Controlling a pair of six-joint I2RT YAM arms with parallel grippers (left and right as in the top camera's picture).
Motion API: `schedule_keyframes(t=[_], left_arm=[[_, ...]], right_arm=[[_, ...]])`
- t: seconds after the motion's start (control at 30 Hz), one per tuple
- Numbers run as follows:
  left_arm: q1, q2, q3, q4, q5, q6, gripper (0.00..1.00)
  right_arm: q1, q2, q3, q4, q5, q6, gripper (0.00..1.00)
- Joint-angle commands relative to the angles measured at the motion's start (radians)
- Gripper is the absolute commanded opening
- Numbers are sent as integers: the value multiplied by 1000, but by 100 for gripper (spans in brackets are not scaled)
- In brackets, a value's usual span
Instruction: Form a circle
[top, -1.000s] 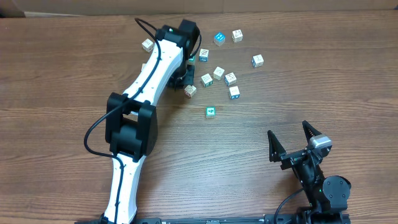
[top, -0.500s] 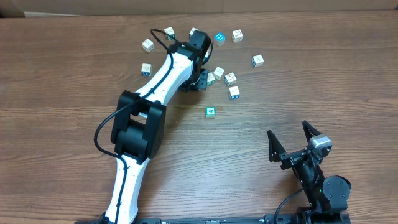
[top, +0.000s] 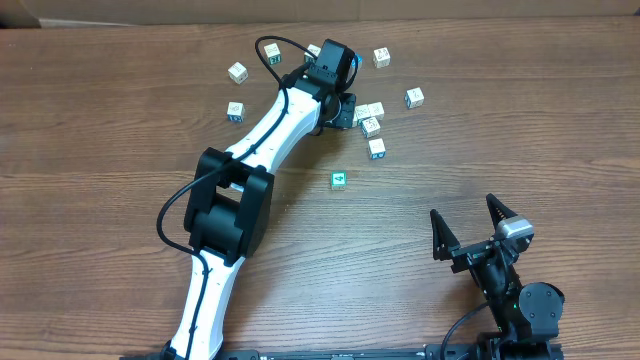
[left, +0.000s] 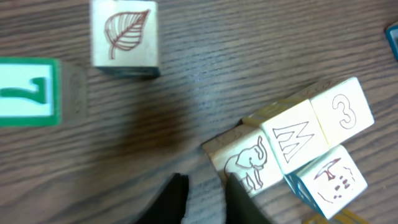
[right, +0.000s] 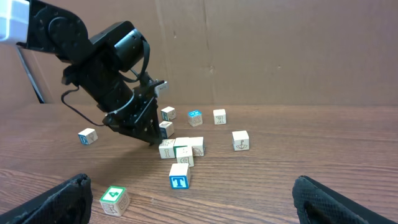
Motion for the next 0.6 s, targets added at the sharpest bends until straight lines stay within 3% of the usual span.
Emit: schedule_keyframes(t=[0.0, 0.1, 0.13, 0.27, 0.37, 0.57], left_arm=[[27, 5, 132, -32, -8, -1, 29], [42, 5, 175, -22, -35, 6, 54], [45, 5, 175, -7, -53, 6, 56], [49, 8, 163, 64, -104, 3, 59], [49, 20, 157, 124, -104, 14, 52], [48, 87, 157, 191, -117, 47, 52]], right_arm=[[-3, -8, -10, 6, 7, -5, 100], [-3, -8, -10, 6, 7, -5, 100], [-3, -8, -10, 6, 7, -5, 100], [-3, -8, -10, 6, 7, -5, 100], [-3, -8, -10, 6, 7, -5, 100], [-3, -8, -10, 6, 7, -5, 100]])
